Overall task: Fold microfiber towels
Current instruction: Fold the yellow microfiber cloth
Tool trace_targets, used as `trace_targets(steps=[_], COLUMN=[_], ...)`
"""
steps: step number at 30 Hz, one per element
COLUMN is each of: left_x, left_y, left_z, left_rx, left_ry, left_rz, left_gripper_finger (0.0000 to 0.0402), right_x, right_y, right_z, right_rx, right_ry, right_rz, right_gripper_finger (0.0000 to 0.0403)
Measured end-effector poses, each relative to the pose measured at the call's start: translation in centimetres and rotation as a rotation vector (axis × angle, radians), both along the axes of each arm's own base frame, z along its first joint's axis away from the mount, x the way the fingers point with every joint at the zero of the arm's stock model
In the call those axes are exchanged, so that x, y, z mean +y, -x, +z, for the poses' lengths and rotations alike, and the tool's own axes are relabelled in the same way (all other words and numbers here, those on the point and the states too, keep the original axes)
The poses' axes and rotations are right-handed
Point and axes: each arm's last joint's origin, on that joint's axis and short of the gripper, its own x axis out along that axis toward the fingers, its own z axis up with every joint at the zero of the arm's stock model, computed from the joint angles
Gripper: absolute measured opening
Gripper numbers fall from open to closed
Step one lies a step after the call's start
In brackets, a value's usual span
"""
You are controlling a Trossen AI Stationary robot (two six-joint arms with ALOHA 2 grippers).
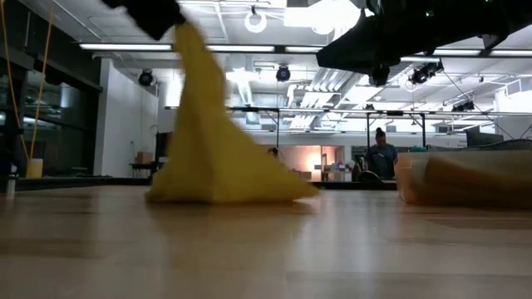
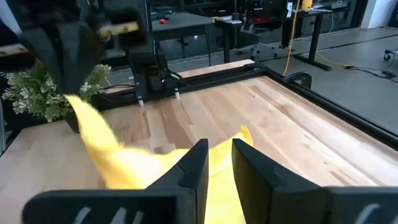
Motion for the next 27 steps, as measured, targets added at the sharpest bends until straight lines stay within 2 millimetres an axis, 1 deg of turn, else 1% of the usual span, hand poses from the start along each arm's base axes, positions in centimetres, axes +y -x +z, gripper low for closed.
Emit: trace_targets(steps=[1,3,5,7,9,13,16,20,23,27], left_x=[-0.2,-0.3,0.0,0.5,0.8,1.3,1.6,1.6,1.6,1.5], left_y=[0.6,1.8,2.6,2.9,2.9,2.7,2.5,2.5,2.5,2.5], left_z=[-0.2,-0.6,-0.7,-0.6,-0.5,-0.6,-0.8,-0.8,-0.8,-0.9], left_rx=[0.042,0.106,0.109,0.083,0.082,0.11,0.128,0.126,0.127,0.13], left_ry=[0.002,-0.032,-0.093,-0.129,-0.127,-0.069,-0.054,-0.051,-0.045,-0.047], left_rz=[0.016,0.121,0.268,0.37,0.398,0.374,0.368,0.371,0.375,0.372], left_gripper_finger=[0.0,0.0,0.0,0.0,0.0,0.0,0.0,0.0,0.0,0.0], right_x=[0.0,0.0,0.0,0.1,0.2,0.6,1.7,4.0,5.6,7.0], right_y=[0.0,0.0,0.0,0.1,0.1,-0.3,-1.4,-3.6,-5.4,-7.4], right_z=[0.0,-0.1,-0.2,-0.4,-0.7,-1.9,-3.4,-5.9,-6.9,-7.4], right_rx=[0.002,0.01,0.014,0.03,0.055,0.12,0.194,0.325,0.454,0.669], right_ry=[-0.001,-0.01,-0.031,-0.062,-0.093,-0.124,-0.097,-0.005,0.061,0.117], right_rz=[0.0,-0.002,-0.004,0.024,0.082,0.147,0.181,0.281,0.322,0.339], right_gripper_finger=[0.0064,0.0064,0.0064,0.0064,0.0064,0.0064,0.0064,0.0072,0.0094,0.0135])
